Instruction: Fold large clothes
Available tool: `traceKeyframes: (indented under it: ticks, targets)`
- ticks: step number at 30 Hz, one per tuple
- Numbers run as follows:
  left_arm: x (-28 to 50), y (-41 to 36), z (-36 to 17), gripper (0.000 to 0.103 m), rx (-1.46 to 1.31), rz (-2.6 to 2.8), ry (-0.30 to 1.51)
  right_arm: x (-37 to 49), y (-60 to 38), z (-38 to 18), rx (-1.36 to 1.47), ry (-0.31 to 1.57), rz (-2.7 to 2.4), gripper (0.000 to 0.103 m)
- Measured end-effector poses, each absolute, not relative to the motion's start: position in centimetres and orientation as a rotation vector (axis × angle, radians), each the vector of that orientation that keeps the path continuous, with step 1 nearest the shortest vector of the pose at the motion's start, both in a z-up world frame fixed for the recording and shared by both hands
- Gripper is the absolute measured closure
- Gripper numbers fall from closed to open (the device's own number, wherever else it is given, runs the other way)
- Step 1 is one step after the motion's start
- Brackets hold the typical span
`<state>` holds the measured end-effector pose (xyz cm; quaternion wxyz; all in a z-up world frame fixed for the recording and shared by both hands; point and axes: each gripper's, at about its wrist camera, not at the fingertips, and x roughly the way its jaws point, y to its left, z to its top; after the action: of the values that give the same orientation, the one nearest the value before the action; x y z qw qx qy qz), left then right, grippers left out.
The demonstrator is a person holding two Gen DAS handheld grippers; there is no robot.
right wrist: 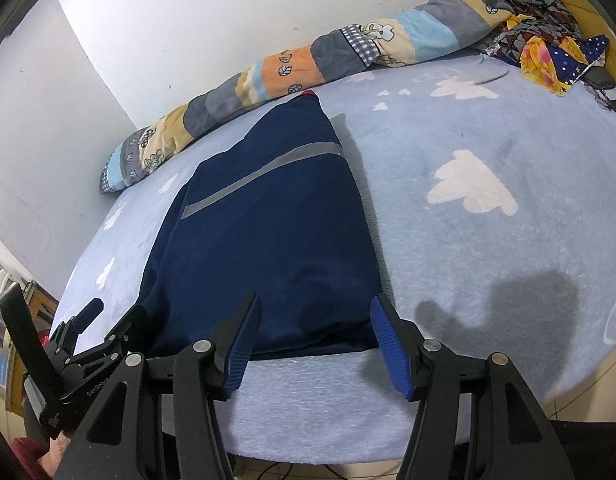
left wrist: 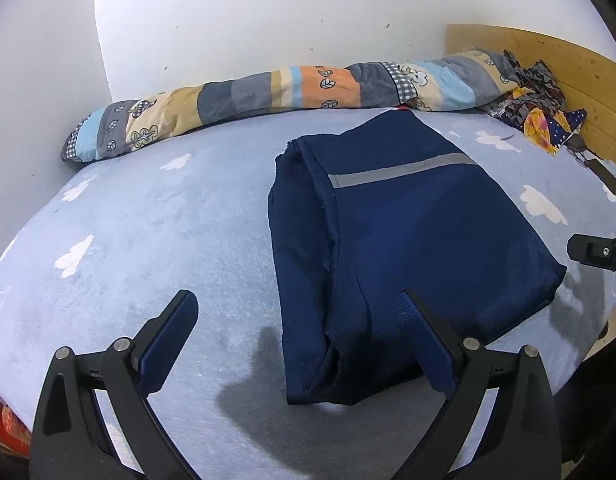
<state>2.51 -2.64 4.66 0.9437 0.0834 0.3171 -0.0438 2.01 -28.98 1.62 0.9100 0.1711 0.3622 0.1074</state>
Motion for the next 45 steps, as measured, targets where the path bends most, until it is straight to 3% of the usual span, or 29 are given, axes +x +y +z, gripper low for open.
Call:
traceKeyframes:
  ticks: [35, 39, 45]
  targets:
    - [2.4, -2.4, 5.9, 0.001, 0.190, -0.061, 0.613, 1.9, -28.5, 1.8, 0.345, 0.749, 0.217, 0.043]
    - [3.3, -2.8, 6.6, 0.000, 0.239, -0.046, 0.683, 1.9, -28.7, 1.8, 0.348, 0.751, 0.217, 0.043]
    - [2.8, -2.5, 9.0, 0.000, 0.223, -0.070, 0.648, 2.0, -28.9, 1.8, 0.359, 0.751, 0.219, 0.043]
